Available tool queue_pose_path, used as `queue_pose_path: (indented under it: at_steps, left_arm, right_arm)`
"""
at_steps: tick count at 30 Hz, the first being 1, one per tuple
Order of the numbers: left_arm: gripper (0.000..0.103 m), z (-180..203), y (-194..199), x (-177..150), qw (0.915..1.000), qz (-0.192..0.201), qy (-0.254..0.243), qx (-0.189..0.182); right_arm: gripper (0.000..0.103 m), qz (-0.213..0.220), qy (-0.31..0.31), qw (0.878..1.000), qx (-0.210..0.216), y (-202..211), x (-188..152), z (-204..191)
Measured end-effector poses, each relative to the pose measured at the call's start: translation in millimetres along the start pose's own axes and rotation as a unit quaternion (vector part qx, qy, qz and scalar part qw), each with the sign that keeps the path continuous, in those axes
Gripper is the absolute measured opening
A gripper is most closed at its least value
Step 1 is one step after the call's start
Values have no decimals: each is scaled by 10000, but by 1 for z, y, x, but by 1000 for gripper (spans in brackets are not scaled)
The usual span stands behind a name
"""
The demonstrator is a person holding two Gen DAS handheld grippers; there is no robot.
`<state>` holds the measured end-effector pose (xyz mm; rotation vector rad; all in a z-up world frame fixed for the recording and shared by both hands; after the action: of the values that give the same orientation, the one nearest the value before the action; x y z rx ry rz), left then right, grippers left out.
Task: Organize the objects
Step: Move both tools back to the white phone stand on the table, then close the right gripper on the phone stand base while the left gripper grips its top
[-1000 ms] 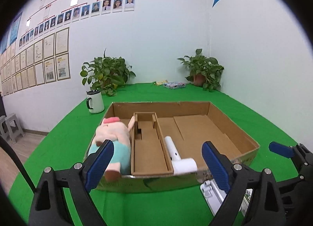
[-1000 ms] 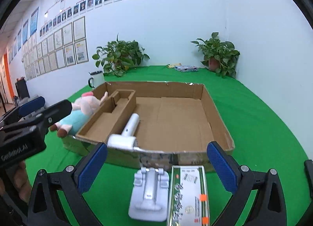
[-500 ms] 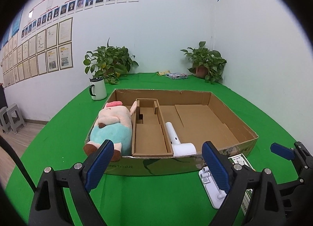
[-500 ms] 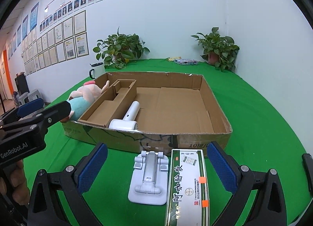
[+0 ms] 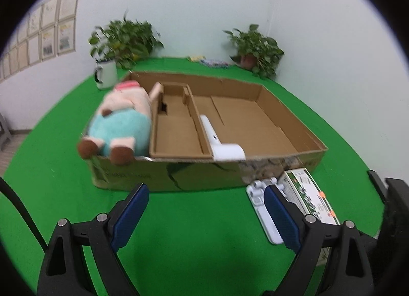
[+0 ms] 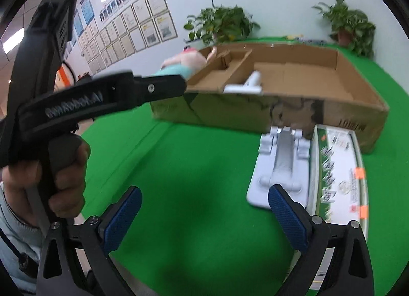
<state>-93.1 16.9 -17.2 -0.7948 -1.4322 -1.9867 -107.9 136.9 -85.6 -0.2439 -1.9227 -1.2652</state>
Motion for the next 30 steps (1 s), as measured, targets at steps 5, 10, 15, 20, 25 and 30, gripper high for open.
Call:
queue_pose_path:
  at_steps: [5, 10, 15, 20, 25, 30]
  left_arm:
    - [91, -1, -19, -11, 9979, -422, 239, -423]
    - [91, 4, -27, -17, 9964, -565, 279, -571]
    - [91, -4, -26, -17, 9966, -586, 277, -507]
    - [91, -20, -23, -17, 9962, -695, 332, -412]
    - [91, -32, -27, -27, 9918, -943, 574, -636]
    - [89, -28, -27, -51, 9734, -1529, 842, -1485]
  right_arm:
    - [95, -340, 6, 9978, -568, -9, -12, 20]
    - [95, -572, -506, 9931, -886, -9, -16, 51]
    - [95, -641, -366, 9937, -838, -24, 2, 32]
    - [89, -974, -434, 9847, -1381, -50, 18, 38]
    - [68, -1006, -322, 9814, -1603, -50, 15, 35]
    - [68, -970, -169, 9885, -1147, -28, -7, 2]
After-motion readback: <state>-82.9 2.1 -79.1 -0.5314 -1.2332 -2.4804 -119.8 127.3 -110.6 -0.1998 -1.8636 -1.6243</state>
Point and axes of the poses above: each gripper's, at about its wrist camera, not at the fingertips, and y roughly against the way its jaws point, z to its right, x to its top, the point moved 2 cm from there along -y, roughly the way its jaws point, and after that the axes turned 5 degrees about y, right-handed, at the moved point
